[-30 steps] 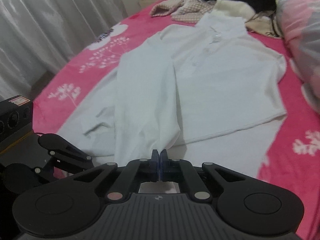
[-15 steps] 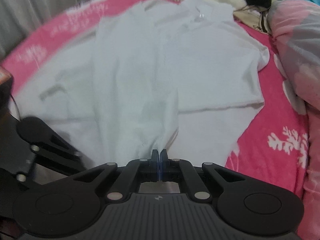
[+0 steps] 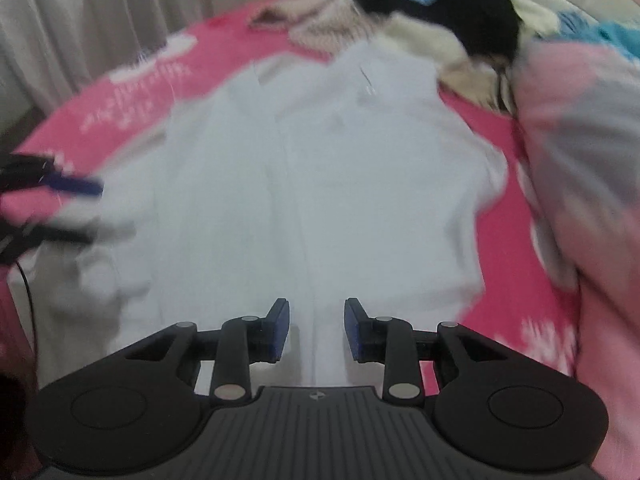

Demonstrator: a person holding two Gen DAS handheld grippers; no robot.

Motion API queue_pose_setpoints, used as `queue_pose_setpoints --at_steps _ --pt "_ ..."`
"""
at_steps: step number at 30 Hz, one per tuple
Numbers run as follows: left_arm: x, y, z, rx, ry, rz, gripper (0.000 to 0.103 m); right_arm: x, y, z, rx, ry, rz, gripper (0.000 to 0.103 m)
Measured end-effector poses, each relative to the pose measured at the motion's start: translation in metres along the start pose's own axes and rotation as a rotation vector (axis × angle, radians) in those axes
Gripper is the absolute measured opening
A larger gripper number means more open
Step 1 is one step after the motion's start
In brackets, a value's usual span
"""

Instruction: Fold clothes

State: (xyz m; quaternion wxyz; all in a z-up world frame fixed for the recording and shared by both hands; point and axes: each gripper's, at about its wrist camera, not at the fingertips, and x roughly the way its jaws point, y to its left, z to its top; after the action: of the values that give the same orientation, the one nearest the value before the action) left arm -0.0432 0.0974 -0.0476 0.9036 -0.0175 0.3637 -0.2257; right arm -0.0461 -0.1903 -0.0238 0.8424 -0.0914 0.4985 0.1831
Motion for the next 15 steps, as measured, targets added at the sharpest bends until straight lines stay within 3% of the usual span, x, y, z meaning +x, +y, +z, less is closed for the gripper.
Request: queue_pose_setpoints --at_steps 3,5,9,15 --pt "0.018 0.041 0.012 -0.016 -0.049 0.158 0.062 0.023 0.008 0.043 -0.006 -0.028 0.082 0.032" --pt "0.038 0.056 0.015 -0.007 -0.027 0.199 0.061 0.041 0.020 0.072 -0.049 -0.042 0.108 0.032" --pt "0.061 0.072 0.012 0.013 0.022 0.197 0.055 0.080 0.048 0.130 -0.127 -0.093 0.145 0.032" --pt "0.078 0.073 0.013 0.068 0.020 0.188 0.044 0.150 0.060 0.198 -0.060 -0.114 0.174 0.032"
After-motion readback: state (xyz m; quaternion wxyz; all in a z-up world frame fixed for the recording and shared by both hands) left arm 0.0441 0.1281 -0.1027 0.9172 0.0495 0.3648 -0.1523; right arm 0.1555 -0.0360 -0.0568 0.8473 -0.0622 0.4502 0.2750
